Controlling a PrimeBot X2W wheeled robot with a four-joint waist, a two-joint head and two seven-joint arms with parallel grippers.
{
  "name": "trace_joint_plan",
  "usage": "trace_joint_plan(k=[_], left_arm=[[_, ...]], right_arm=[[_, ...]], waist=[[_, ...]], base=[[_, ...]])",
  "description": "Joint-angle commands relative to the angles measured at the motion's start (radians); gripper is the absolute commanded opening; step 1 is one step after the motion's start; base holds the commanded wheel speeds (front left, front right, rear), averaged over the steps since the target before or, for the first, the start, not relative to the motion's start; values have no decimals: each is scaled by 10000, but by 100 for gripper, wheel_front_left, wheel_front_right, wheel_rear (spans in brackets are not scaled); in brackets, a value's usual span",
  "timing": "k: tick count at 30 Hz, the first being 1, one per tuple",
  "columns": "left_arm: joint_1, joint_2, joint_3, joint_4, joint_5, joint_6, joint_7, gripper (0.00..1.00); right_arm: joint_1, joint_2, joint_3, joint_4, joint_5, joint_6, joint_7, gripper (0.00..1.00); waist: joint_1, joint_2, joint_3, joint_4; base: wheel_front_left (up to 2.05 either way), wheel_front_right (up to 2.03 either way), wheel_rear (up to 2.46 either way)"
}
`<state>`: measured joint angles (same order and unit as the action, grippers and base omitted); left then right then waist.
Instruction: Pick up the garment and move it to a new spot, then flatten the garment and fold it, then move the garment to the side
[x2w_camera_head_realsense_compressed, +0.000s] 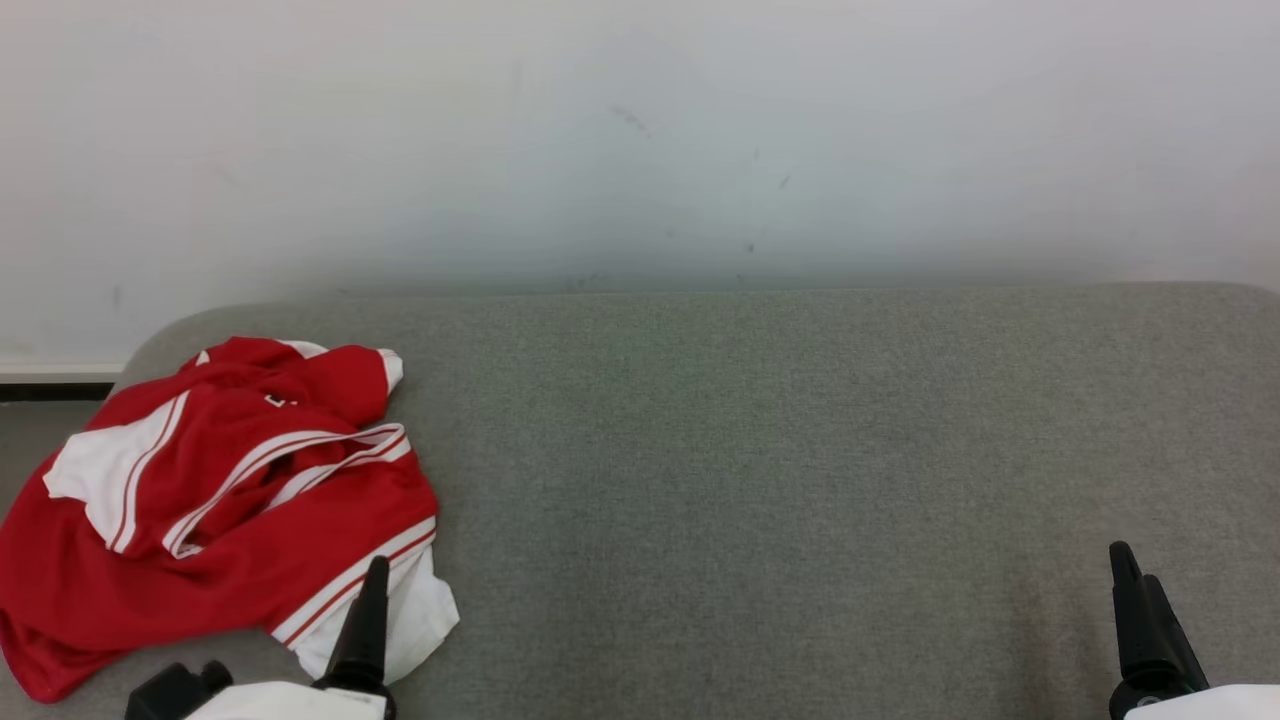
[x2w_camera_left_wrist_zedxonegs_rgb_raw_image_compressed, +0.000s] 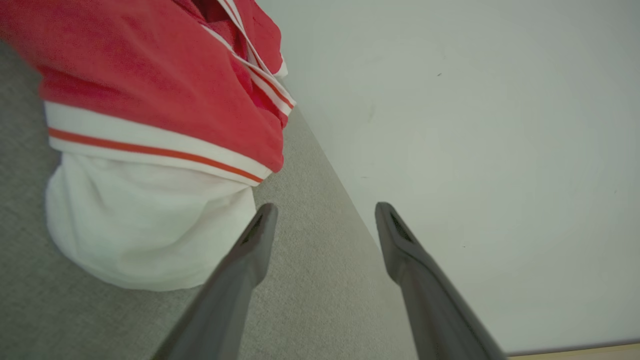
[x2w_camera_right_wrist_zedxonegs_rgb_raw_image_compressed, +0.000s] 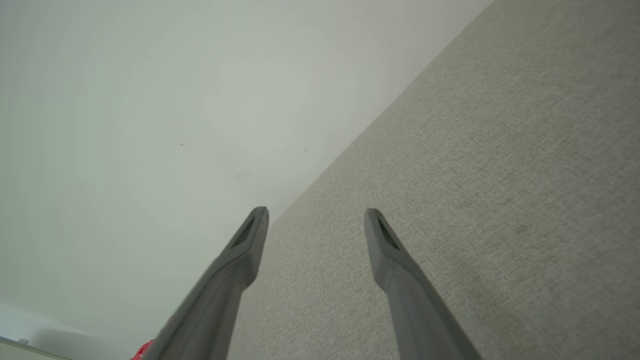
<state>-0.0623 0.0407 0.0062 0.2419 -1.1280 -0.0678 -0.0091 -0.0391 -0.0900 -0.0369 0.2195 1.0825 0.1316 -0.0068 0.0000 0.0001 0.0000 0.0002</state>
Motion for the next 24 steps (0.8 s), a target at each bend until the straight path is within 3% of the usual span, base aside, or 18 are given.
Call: trace_joint_plan(k=[1, 24], left_arm=[[-93, 93, -59, -166, 488, 61, -95, 100], [83, 112, -551, -311, 3999, 383, -902, 100]], right_arm=[[-76, -130, 83, -190, -491, -3, -117, 100], [140, -208, 530, -363, -3922, -6, -920, 100]], waist=[[0, -1, -6, -2], [0, -1, -64, 19]], base=[[0, 0, 0], [0, 0, 0]])
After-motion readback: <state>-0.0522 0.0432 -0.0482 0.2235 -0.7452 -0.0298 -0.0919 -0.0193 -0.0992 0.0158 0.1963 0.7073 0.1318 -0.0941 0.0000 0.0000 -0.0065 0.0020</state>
